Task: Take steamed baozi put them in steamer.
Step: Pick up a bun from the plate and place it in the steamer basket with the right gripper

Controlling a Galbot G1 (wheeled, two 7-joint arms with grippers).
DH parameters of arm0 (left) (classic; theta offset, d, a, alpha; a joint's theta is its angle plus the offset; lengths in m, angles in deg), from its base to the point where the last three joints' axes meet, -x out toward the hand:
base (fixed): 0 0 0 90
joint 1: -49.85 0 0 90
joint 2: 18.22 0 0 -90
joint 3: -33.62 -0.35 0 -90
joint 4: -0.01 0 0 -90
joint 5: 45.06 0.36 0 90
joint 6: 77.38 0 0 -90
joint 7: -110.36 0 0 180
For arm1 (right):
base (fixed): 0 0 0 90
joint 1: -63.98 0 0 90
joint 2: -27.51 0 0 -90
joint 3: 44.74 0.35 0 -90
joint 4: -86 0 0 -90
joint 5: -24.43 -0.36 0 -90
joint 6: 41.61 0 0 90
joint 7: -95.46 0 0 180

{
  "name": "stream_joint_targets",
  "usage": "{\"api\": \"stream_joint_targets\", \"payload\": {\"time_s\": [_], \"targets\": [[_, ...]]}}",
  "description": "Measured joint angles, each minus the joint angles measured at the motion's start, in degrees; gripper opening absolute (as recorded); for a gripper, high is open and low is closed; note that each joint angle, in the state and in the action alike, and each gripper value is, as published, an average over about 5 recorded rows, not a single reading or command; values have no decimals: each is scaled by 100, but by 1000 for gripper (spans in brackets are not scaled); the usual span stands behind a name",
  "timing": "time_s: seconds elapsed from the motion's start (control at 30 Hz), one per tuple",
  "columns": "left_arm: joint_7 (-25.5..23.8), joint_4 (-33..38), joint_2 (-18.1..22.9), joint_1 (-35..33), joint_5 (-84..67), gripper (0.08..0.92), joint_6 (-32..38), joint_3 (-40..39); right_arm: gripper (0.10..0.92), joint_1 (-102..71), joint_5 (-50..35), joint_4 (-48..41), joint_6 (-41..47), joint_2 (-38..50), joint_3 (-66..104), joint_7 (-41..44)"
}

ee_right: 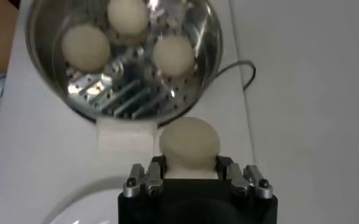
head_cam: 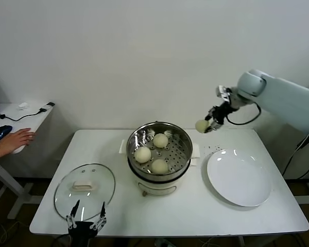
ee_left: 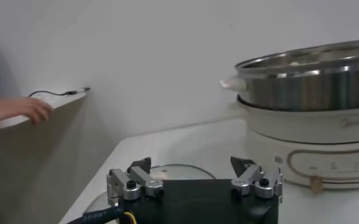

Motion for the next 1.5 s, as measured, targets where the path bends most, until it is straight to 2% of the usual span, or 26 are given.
{"api": "stream_joint_targets", "payload": {"time_s": [0.4, 1.03, 1.13, 1.4, 1.5], "targets": [[-59, -19, -98, 32, 1, 823, 38, -123, 552, 666, -1025, 221, 352, -1218, -1356, -356], [-116, -118, -221, 168, -95, 823, -6, -83, 553, 183, -1174, 250, 585, -1894, -2005, -834], [-117, -139, -222, 178, -99, 823, 0, -87, 594, 119, -1151, 245, 597, -1917, -2019, -864], [-118, -147, -222, 200, -99, 823, -2, -92, 799, 30, -1135, 258, 618, -1907, -1976, -928], [-118, -147, -222, 198, -94, 823, -2, -95, 819, 34, -1135, 285, 613, -1873, -1924, -928]]}}
